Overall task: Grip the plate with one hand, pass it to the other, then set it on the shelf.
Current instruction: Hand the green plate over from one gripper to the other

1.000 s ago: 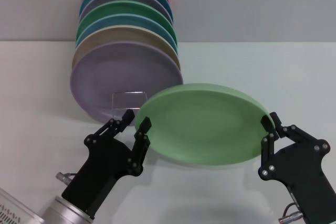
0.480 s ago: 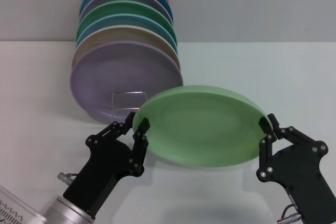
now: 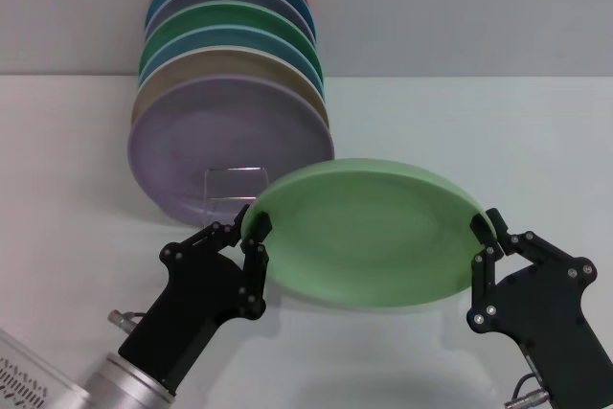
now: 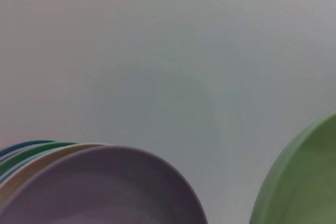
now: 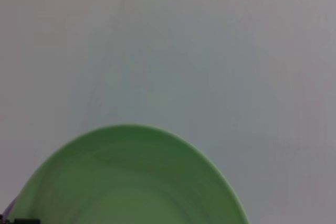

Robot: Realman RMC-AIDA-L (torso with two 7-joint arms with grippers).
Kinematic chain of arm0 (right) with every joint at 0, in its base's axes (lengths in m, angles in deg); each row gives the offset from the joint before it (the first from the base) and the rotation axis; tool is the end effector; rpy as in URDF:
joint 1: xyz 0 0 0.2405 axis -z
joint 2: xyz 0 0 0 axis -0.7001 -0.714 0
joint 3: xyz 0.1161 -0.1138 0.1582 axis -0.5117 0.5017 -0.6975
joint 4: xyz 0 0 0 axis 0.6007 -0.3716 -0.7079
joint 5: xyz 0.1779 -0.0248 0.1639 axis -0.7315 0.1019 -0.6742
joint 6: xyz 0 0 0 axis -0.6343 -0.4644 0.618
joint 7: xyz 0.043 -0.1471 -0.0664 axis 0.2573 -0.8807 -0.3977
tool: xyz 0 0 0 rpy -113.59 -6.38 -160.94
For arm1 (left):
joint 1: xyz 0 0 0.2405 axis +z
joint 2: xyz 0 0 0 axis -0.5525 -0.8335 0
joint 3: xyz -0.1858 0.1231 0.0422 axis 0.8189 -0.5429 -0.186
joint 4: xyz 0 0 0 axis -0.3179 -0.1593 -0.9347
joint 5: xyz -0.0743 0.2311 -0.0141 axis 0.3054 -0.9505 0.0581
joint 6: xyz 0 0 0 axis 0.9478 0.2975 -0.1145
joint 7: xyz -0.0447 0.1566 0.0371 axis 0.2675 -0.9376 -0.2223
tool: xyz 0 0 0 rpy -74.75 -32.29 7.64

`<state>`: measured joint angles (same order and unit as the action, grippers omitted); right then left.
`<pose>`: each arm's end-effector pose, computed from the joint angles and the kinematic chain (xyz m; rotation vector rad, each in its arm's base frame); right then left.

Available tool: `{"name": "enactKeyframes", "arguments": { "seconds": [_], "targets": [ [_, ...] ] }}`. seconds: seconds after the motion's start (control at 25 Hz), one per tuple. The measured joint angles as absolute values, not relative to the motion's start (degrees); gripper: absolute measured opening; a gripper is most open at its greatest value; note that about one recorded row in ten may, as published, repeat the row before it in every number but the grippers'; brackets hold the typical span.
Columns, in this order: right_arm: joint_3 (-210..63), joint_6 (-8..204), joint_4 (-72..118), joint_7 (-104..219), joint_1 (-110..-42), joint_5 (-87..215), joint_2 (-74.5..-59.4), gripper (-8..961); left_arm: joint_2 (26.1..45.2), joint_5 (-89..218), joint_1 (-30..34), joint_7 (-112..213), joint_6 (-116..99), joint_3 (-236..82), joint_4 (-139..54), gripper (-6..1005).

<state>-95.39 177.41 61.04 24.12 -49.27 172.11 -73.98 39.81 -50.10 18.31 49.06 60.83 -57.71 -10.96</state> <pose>0.2278 0.2098 -0.0992 -1.6944 0.0920 0.7639 -0.2215 0.2496 -0.1251 -1.9709 -0.4154 -1.0242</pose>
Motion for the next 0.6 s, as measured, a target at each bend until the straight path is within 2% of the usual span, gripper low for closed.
{"name": "enactKeyframes", "arguments": {
  "seconds": [0.6],
  "targets": [
    [-95.2,177.4,60.9,24.1,-49.4,172.1,-73.81,41,39.84,-50.2,18.0,49.0,60.4,-57.4,-11.1,76]
  ]
}}
